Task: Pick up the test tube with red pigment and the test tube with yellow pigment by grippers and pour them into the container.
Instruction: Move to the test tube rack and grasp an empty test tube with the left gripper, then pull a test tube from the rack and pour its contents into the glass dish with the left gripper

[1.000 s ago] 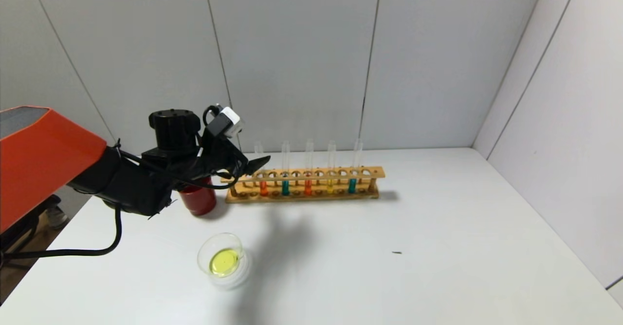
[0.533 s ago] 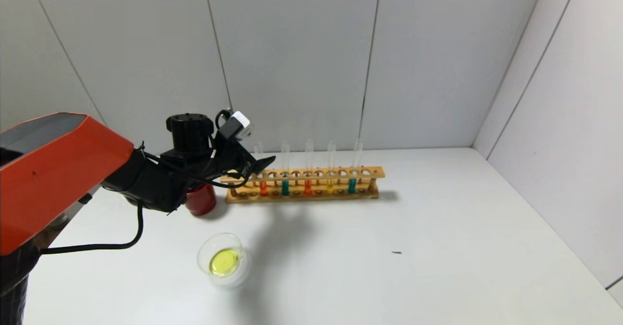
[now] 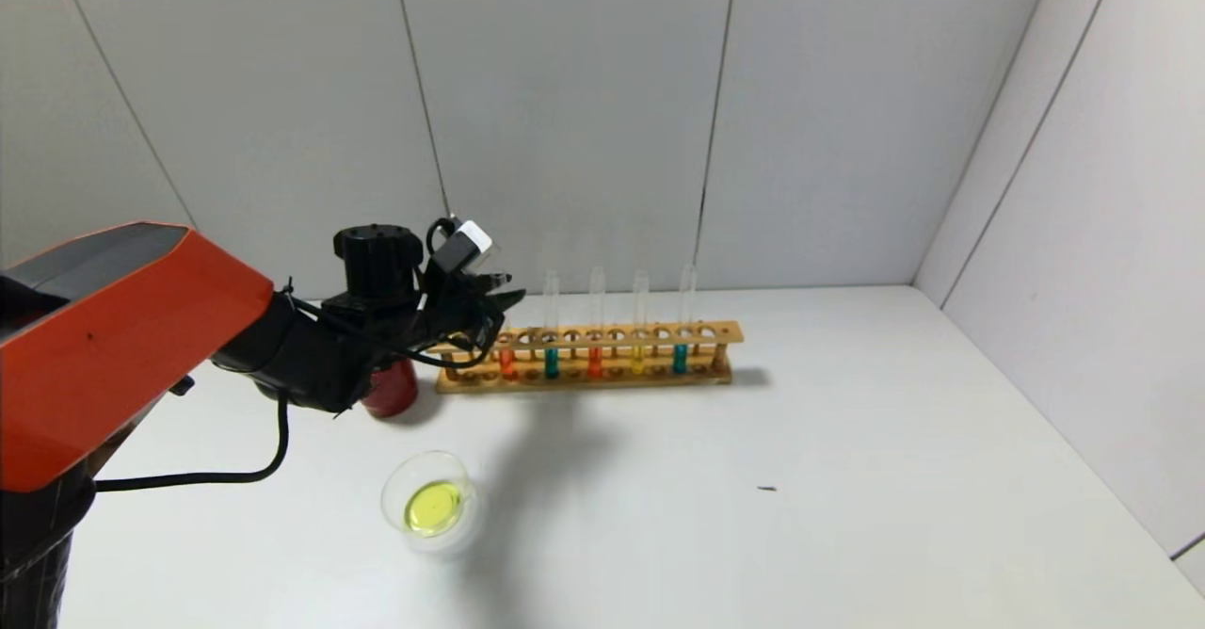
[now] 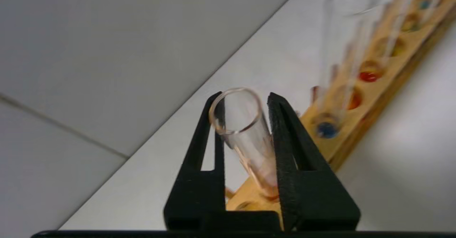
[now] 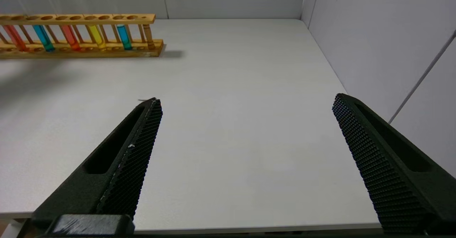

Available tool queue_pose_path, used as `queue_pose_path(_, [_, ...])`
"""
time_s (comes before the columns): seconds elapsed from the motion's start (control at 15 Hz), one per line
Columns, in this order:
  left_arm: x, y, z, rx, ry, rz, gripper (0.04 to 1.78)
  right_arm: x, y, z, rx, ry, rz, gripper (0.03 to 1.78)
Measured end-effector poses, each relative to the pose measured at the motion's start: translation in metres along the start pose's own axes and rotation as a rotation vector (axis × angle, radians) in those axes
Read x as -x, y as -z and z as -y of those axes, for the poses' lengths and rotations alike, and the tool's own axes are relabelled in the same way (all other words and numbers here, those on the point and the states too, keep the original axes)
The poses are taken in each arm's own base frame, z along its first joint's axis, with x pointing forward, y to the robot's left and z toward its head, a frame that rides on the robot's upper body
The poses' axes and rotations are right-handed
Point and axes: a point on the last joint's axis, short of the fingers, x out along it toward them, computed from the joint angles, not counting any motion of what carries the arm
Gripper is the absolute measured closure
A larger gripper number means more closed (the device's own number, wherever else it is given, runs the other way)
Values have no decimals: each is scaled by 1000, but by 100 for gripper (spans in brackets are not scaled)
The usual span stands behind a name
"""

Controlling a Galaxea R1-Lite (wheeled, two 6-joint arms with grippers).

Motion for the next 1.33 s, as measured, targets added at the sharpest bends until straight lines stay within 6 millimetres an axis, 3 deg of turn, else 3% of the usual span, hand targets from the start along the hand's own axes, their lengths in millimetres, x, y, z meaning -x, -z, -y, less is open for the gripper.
queue_pose_path(0.53, [6,-17,-5,-23,-23,45,144,0,0,0,0,0,0,6])
queue_pose_path(1.33, [55,-117,-32,-80,-91,178,148,0,0,0,0,0,0,6])
